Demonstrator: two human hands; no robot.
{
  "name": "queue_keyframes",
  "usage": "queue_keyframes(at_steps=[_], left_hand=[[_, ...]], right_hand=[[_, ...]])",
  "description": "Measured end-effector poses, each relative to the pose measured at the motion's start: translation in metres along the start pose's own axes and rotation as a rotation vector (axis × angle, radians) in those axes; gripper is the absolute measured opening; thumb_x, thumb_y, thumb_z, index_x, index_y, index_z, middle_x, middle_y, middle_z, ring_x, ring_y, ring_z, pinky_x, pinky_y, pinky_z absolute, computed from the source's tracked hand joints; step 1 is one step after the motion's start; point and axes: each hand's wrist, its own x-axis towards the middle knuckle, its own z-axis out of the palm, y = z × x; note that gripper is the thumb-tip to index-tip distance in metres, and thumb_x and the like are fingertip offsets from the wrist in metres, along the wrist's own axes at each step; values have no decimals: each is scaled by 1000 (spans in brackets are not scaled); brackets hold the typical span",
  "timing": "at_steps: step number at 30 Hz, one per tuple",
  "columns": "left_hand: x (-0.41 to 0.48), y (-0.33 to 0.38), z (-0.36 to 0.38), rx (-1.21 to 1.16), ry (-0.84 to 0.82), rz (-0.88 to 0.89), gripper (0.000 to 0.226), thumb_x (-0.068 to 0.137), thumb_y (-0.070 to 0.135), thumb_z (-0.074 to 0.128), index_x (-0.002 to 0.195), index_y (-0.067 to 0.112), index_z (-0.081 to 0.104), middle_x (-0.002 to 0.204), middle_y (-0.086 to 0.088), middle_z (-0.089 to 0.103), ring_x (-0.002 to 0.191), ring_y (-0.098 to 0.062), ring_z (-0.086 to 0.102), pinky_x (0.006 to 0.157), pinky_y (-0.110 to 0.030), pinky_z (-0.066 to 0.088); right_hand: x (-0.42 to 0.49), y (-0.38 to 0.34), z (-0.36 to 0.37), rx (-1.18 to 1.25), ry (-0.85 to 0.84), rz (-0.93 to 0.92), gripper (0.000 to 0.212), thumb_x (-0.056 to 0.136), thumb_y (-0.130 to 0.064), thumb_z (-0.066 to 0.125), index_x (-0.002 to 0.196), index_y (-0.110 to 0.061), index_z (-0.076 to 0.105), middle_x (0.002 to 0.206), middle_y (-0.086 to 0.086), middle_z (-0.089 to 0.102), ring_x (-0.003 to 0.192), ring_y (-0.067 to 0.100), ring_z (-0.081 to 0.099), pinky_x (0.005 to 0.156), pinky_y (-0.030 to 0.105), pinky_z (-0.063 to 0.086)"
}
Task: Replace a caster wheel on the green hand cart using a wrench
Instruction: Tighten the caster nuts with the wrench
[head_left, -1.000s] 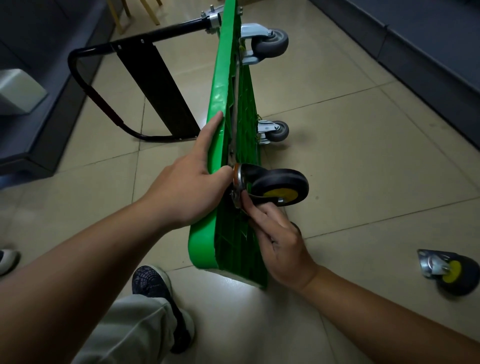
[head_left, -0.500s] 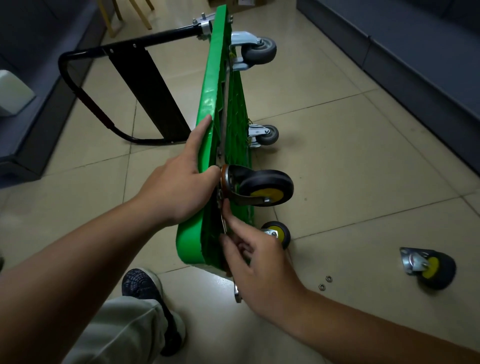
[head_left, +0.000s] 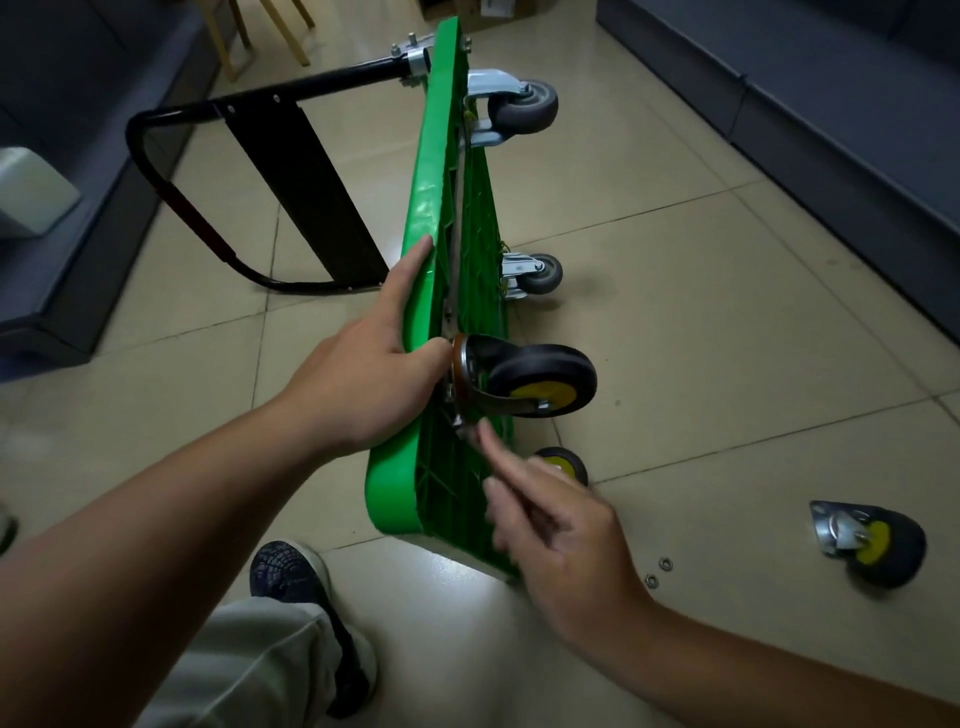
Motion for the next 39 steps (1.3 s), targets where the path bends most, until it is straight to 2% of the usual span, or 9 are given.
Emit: queue_keyframes(at_steps=[4, 10, 17, 20, 26, 29, 32, 37, 39], left_hand=[[-2, 2, 0, -22, -15, -5, 85, 79, 52, 46, 145, 74, -2, 123, -9, 63, 85, -29, 72, 82, -52, 60], [-2, -1, -2, -23, -12, -2, 84, 79, 51, 46, 145, 74, -1, 127, -6, 59, 86, -28, 71, 82, -52, 59], [-3, -2, -2, 10, -8, -8, 84, 79, 51, 43, 147, 73, -2, 126, -7, 60, 87, -28, 69, 83, -52, 58], [-3, -1, -2, 41, 17, -24, 84, 79, 50, 41, 147, 72, -3, 125, -9, 61, 88, -31, 68, 85, -52, 57], [1, -6, 0, 84, 57, -21, 80, 100, 34, 50, 149, 70, -2, 121, -10, 62, 87, -30, 67, 84, -51, 57], [2, -5, 1, 100, 65, -23, 79, 101, 34, 49, 149, 70, -3, 116, -11, 62, 87, -31, 66, 84, -51, 56], [1, -5, 0, 105, 73, -27, 79, 101, 35, 49, 148, 70, -3, 114, -14, 64, 86, -34, 66, 84, -50, 56], [0, -1, 0, 86, 44, -15, 78, 99, 42, 49, 149, 68, -4, 118, -14, 65, 90, -36, 66, 85, -50, 56], [-1, 1, -1, 64, 33, -12, 81, 88, 52, 46, 150, 68, -3, 119, -11, 65, 91, -32, 67, 86, -50, 56]], right_hand=[[25, 30, 3, -107, 94, -173, 45, 104, -8, 53, 148, -10, 47, 90, 4, 52, 79, 17, 52, 72, 25, 47], [41, 49, 14, -78, -41, -294, 46, 103, 1, 51, 148, 2, 44, 97, 10, 57, 88, 25, 59, 86, 24, 47], [35, 53, 9, -48, -113, -277, 49, 105, -7, 49, 154, -7, 39, 90, 1, 48, 78, 18, 51, 76, 23, 44], [35, 52, 11, -24, -144, -253, 53, 103, -4, 52, 154, -8, 39, 94, 11, 56, 84, 29, 58, 77, 35, 46], [17, 21, 18, 31, -169, -22, 53, 106, -24, 50, 156, -33, 36, 134, -4, 65, 126, 22, 61, 105, 32, 50], [17, -7, 18, 93, -193, 199, 52, 102, -30, 53, 149, -47, 41, 96, 3, 74, 90, 28, 74, 76, 48, 63], [28, -39, 11, 251, -183, 347, 44, 100, -22, 59, 143, -27, 55, 61, 5, 61, 52, 17, 64, 48, 30, 55], [39, -60, 7, 629, -146, 566, 14, 99, -13, 62, 105, -13, 74, 57, 4, 62, 44, 18, 60, 43, 21, 48], [25, -57, 9, 544, -125, 485, 25, 98, -18, 63, 121, -22, 72, 57, 1, 61, 43, 14, 57, 40, 20, 43]])
